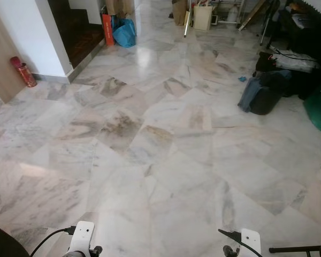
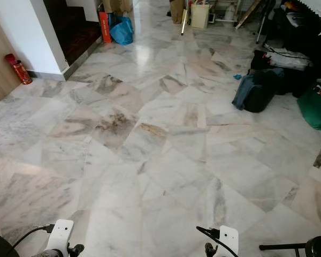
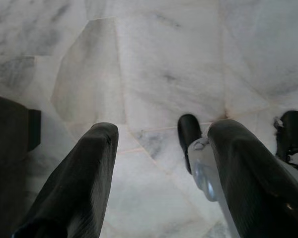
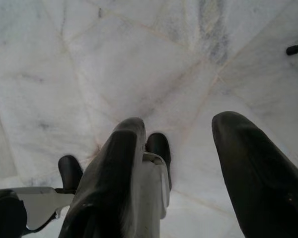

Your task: Move the pillow to the sofa from floor

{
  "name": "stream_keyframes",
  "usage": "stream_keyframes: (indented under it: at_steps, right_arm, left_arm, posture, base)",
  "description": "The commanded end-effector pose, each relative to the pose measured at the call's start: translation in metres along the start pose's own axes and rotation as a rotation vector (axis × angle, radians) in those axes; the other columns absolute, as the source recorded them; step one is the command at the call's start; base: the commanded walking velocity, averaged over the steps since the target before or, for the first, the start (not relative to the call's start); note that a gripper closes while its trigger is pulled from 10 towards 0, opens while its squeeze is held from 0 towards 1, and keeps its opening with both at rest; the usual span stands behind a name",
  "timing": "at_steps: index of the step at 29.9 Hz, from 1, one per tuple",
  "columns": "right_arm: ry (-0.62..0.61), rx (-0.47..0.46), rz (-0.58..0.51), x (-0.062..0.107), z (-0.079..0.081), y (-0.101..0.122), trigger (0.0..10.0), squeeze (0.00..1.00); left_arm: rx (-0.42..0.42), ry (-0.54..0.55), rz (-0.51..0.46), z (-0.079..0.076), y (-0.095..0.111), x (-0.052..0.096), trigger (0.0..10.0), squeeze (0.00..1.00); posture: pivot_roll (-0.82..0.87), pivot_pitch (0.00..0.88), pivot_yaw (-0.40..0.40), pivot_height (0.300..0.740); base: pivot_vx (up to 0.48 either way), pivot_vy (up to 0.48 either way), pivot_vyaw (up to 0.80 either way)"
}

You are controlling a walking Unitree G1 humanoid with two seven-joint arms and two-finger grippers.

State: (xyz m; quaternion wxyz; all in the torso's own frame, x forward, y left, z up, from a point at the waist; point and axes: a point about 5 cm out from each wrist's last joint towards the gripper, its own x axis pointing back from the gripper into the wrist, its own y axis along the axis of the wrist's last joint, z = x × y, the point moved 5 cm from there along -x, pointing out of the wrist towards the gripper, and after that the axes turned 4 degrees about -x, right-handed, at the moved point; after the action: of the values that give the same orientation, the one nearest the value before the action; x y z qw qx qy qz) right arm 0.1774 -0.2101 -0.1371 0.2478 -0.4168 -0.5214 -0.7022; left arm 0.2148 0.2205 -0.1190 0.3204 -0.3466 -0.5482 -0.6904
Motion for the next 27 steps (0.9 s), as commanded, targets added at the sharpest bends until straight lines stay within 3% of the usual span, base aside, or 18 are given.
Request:
stream_keyframes:
  at_steps: [1, 16, 27]
  right_arm:
    - [0.004, 0.012, 0.010, 0.000, 0.000, -0.004, 10.0, 0.00]
    - [0.026, 0.028, -0.017, -0.002, 0.009, 0.010, 10.0, 0.00]
    - [0.015, 0.007, 0.027, 0.002, 0.005, -0.013, 10.0, 0.00]
  left_arm:
    - [0.010, 0.005, 0.024, 0.001, -0.008, 0.001, 10.0, 0.00]
    - [0.022, 0.009, 0.024, 0.002, -0.008, 0.001, 10.0, 0.00]
    - [-0.007, -0.013, 0.009, 0.000, -0.003, 0.000, 10.0, 0.00]
  posture:
    - [0.06, 0.000, -0.015, 0.740]
    - [0.06, 0.000, -0.006, 0.740]
    - [0.05, 0.015, 0.002, 0.740]
  base:
    - [0.000, 0.000, 0.00]
    - [0.000, 0.000, 0.00]
    - [0.000, 0.000, 0.00]
